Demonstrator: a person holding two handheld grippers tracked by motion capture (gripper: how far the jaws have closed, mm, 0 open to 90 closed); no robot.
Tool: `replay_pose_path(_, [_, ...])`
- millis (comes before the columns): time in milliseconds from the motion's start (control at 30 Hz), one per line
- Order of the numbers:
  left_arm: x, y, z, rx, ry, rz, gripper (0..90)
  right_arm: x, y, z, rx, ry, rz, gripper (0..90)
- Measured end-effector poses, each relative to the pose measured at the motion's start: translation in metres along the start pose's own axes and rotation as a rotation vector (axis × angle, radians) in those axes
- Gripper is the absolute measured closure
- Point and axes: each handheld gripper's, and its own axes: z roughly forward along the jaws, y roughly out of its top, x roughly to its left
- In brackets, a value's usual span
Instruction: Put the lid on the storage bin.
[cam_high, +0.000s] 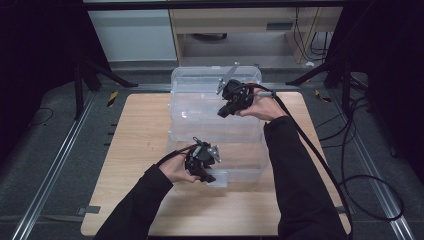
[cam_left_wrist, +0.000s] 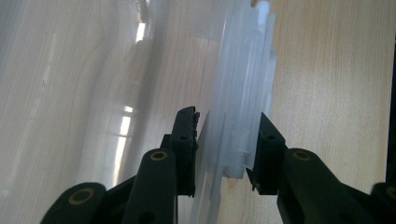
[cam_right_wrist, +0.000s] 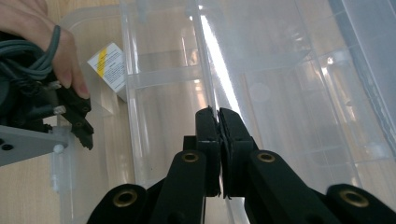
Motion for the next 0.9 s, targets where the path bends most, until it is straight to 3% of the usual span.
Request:
replay_pose_path(167, [0.001, 0.0, 0.0, 0.006, -0.002, 0.002, 67.0, 0.005, -0.004, -0.001, -0.03, 0.005, -0.002, 87.9])
replay_pose_path(900, [-0.002, 0.001, 0.0, 0.01, 0.001, 0.01, 66.6, 0.035, -0.015, -0.005, -0.05, -0.003, -0.017, 88.8])
